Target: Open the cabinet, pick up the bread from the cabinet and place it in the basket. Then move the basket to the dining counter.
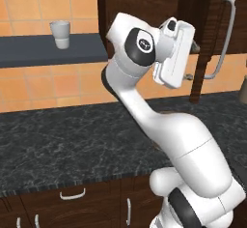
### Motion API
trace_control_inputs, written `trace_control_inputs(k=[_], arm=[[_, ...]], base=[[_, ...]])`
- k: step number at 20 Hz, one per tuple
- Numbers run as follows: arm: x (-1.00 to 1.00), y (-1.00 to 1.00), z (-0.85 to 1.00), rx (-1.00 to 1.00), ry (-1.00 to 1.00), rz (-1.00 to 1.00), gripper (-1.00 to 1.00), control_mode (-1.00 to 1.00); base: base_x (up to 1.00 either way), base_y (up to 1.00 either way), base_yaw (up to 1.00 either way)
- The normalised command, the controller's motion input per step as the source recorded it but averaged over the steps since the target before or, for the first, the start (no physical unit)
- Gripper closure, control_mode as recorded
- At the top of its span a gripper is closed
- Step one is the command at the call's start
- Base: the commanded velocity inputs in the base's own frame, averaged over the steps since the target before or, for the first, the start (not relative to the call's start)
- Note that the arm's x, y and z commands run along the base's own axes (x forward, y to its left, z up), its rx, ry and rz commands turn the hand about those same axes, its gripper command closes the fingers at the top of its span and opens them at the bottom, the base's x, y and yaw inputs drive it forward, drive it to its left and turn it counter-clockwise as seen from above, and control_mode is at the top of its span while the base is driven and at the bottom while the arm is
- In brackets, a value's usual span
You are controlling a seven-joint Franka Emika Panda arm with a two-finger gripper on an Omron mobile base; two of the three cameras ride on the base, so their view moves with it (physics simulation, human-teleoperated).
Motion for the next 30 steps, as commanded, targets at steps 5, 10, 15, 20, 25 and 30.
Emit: trace_control_inputs(k=[5, 10, 15, 20, 25, 30], arm=[[-0.55, -1.0, 0.0, -0.13, 0.16, -0.17, -1.0, -1.0], [-0.46, -1.0, -0.18, 0.02, 0.03, -0.07, -1.0, -1.0], [-0.05, -0.92, -0.05, 0.04, 0.0, 0.0, -1.0, -1.0], [0.11, 0.37, 0.0, -0.02, 0.0, -0.06, -1.0, -1.0], [0.58, 1.0, -0.14, -0.08, 0.0, -0.17, -1.0, -1.0], [0.81, 0.71, -0.76, 0.15, -0.04, -0.16, -1.0, -1.0]], base=[[0.0, 0.0, 0.0], [0.0, 0.0, 0.0], [0.0, 0.0, 0.0], [0.0, 0.0, 0.0], [0.0, 0.0, 0.0], [0.0, 0.0, 0.0]])
